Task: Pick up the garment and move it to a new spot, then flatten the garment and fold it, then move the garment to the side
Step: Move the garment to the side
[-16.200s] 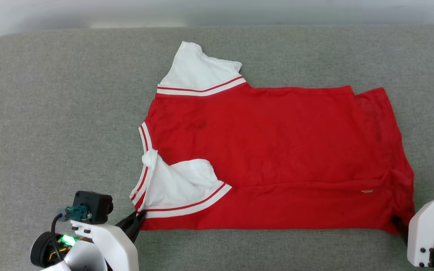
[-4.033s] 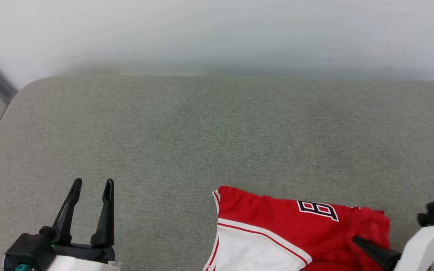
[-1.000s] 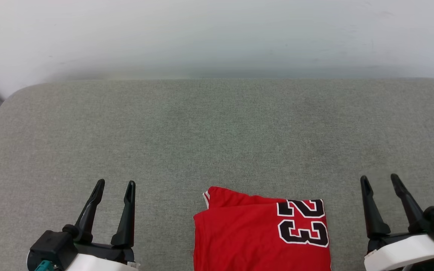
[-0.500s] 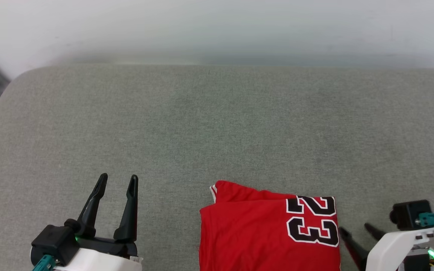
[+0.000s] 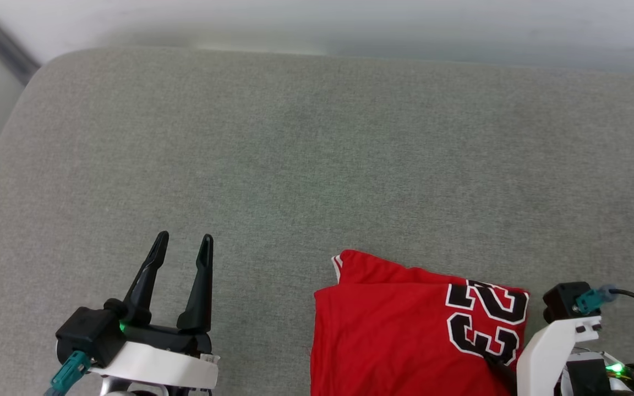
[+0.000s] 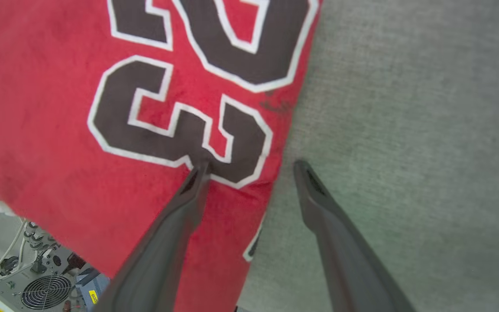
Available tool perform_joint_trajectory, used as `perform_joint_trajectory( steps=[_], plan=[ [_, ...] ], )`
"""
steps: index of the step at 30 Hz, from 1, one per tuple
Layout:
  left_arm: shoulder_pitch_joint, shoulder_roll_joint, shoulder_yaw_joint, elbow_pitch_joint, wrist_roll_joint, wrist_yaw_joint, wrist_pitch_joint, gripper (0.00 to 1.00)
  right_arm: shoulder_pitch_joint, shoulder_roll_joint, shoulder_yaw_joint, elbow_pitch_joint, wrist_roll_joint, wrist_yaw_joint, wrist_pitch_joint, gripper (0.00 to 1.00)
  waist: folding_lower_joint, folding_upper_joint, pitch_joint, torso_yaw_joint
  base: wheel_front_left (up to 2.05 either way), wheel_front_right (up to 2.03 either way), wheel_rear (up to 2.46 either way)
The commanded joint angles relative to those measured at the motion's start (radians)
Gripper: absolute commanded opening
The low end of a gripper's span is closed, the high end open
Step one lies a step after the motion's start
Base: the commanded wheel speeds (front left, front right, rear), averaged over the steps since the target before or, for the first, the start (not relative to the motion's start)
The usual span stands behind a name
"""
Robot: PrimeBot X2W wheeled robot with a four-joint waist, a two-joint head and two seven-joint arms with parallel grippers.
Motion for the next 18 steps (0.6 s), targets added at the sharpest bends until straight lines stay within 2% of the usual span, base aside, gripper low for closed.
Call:
perform_joint_trajectory(
  steps=[1,8,9,10,14,18],
  plan=[
    [-0.019,-0.006,-0.002,0.004,-0.003,-0.002,-0.002,1.0,-0.018,0.011,0.018,0.029,0.004,0.0,0.015,1.0,0.0,0.0,0.018,0.018,0.0,0.0,0.0],
    [-0.031,-0.011,-0.011,0.017,-0.004,-0.002,-0.002,1.0,-0.02,0.022,0.085,0.129,-0.03,0.0,0.023,1.0,0.0,0.0,0.03,0.034,0.0,0.0,0.0],
    [-0.032,-0.012,-0.014,0.019,-0.003,-0.002,-0.002,1.0,-0.022,0.023,0.092,0.145,-0.035,0.001,0.019,0.41,0.0,0.0,0.03,0.035,0.0,0.0,0.0],
    [-0.033,-0.013,-0.017,0.021,-0.002,-0.002,-0.002,1.0,-0.025,0.024,0.096,0.156,-0.041,0.001,0.013,0.0,0.0,0.0,0.029,0.035,0.0,0.0,0.0],
    [-0.03,-0.013,-0.025,0.025,-0.002,-0.002,-0.002,1.0,-0.05,-0.001,0.112,0.172,-0.079,0.001,-0.024,0.0,0.0,0.0,0.021,0.027,0.0,0.0,0.0],
    [-0.017,-0.007,-0.026,0.029,-0.003,-0.002,-0.002,1.0,-0.104,-0.068,0.152,0.153,-0.137,-0.001,-0.053,0.0,0.0,0.0,0.015,-0.01,0.0,0.0,0.0]
  ],
)
